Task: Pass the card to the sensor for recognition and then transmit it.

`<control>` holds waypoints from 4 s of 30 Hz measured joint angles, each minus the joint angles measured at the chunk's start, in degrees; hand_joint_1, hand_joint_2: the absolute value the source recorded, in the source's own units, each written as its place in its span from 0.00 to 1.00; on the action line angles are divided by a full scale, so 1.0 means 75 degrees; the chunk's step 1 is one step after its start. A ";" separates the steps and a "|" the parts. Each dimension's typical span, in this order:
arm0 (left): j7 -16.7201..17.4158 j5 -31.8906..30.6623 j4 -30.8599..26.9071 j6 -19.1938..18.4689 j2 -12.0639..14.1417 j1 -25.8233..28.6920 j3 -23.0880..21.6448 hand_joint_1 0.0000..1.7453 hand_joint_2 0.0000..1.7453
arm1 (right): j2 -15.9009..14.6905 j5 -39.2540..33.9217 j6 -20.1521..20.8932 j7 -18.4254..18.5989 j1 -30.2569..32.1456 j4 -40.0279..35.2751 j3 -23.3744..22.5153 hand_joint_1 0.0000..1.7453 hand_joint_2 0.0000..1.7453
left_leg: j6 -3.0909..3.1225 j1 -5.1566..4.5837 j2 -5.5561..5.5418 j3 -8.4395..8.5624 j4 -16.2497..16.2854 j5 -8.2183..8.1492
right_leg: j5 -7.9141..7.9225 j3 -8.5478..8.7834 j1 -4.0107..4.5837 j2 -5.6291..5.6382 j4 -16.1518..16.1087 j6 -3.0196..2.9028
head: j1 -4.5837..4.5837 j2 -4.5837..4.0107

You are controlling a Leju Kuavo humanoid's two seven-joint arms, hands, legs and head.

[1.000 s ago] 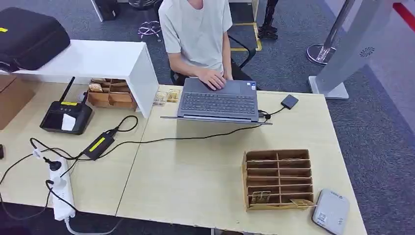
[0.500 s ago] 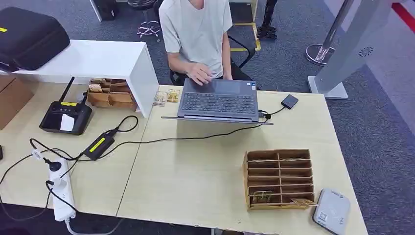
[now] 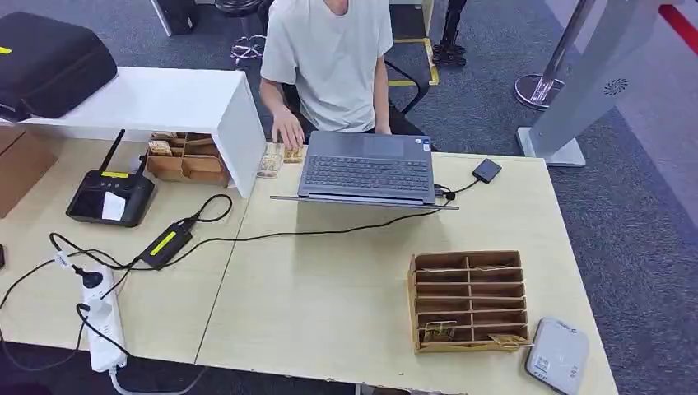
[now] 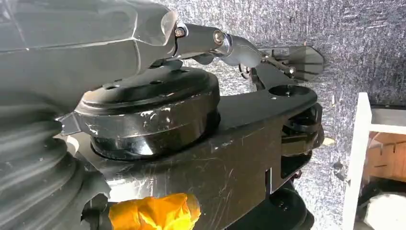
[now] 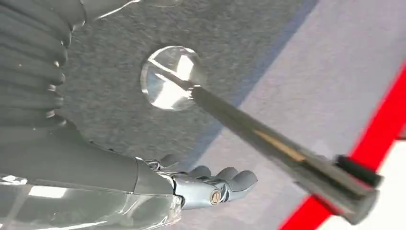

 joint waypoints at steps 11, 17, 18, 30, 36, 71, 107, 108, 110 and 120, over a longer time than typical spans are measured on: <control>0.0131 -0.0012 0.0000 0.0242 -0.0070 -0.0028 -0.0114 0.00 1.00 | 0.2149 -0.0014 0.1683 -0.1578 0.0800 -0.4464 0.0793 0.00 1.00 | -0.0001 0.0016 0.0020 -0.0002 -0.0005 0.0000 | -0.0001 0.0004 0.0017 0.0020 0.0005 -0.0001 | -0.0003 0.0000; -0.0003 -0.0084 0.0000 0.0338 -0.0079 -0.0020 -0.0292 0.00 1.00 | 0.3553 0.0449 0.2874 -0.1631 0.0912 -0.7649 0.0991 0.00 1.00 | -0.0006 0.0017 0.0012 -0.0004 -0.0003 0.0004 | -0.0002 0.0001 0.0018 0.0007 0.0022 -0.0001 | 0.0003 0.0000; -0.0035 -0.0085 0.0000 0.0373 -0.0079 -0.0013 -0.0309 0.00 1.00 | 0.3744 0.0449 0.3086 -0.1585 0.0965 -0.8134 0.1075 0.00 1.00 | -0.0006 0.0017 0.0012 -0.0004 -0.0003 0.0004 | -0.0002 0.0002 0.0018 0.0007 0.0022 -0.0001 | 0.0000 0.0000; 0.0006 -0.0041 0.0000 0.0396 -0.0073 -0.0019 -0.0411 0.00 1.00 | 0.4855 0.0405 0.4278 -0.1471 0.1610 -1.1384 0.1940 0.00 0.00 | -0.0005 0.0017 0.0014 -0.0009 0.0000 0.0003 | -0.0002 0.0000 0.0017 0.0009 0.0021 0.0000 | 0.0006 0.0000; 0.0035 0.0047 0.0000 0.0344 -0.0061 -0.0021 -0.0425 0.00 0.00 | 0.5140 0.0053 0.4782 -0.1168 0.2040 -1.2670 0.2439 0.00 1.00 | -0.0005 0.0017 0.0015 -0.0009 0.0000 0.0003 | -0.0002 0.0001 0.0017 0.0009 0.0022 0.0000 | 0.0003 0.0000; -0.0204 -0.0329 0.0000 0.0207 0.0055 -0.0055 -0.1189 0.00 1.00 | 0.1856 0.0650 -0.1043 0.1639 0.2928 -1.3540 1.0541 0.00 1.00 | -0.0002 0.0019 0.0013 -0.0023 0.0019 0.0006 | 0.0003 0.0001 0.0029 0.0005 0.0023 0.0003 | 0.0006 0.0000; -0.1411 -0.0329 0.0073 -0.0321 0.0096 -0.0082 -0.1714 0.00 1.00 | 0.2381 0.0871 -0.1431 0.1289 0.1853 -1.2286 1.1814 1.00 1.00 | -0.0002 0.0019 0.0002 -0.0025 0.0020 0.0006 | 0.0003 -0.0001 0.0018 0.0004 0.0025 0.0003 | 0.0003 0.0000; -0.1411 -0.0329 0.0078 -0.0323 0.0096 -0.0083 -0.1714 0.00 1.00 | 0.2392 0.0871 -0.1431 0.1289 0.1846 -1.2275 1.1817 1.00 1.00 | -0.0002 0.0019 0.0002 -0.0025 0.0020 0.0006 | 0.0003 -0.0001 0.0018 0.0004 0.0025 0.0003 | 0.0003 0.0000; -0.1416 -0.0326 0.0087 -0.0341 0.0096 -0.0084 -0.1714 0.00 1.00 | 0.2416 0.0871 -0.1431 0.1286 0.1843 -1.2254 1.1820 1.00 1.00 | -0.0002 0.0019 0.0002 -0.0025 0.0020 0.0006 | 0.0003 -0.0001 0.0018 0.0004 0.0025 0.0003 | 0.0003 0.0000; -0.1638 -0.0353 0.0099 -0.0335 0.0099 -0.0047 -0.1714 0.00 1.00 | 0.2553 0.0866 -0.1422 0.1243 0.1841 -1.2225 1.1829 1.00 1.00 | -0.0002 0.0019 0.0000 -0.0025 0.0021 0.0006 | 0.0002 -0.0003 0.0018 0.0004 0.0025 0.0003 | 0.0003 0.0000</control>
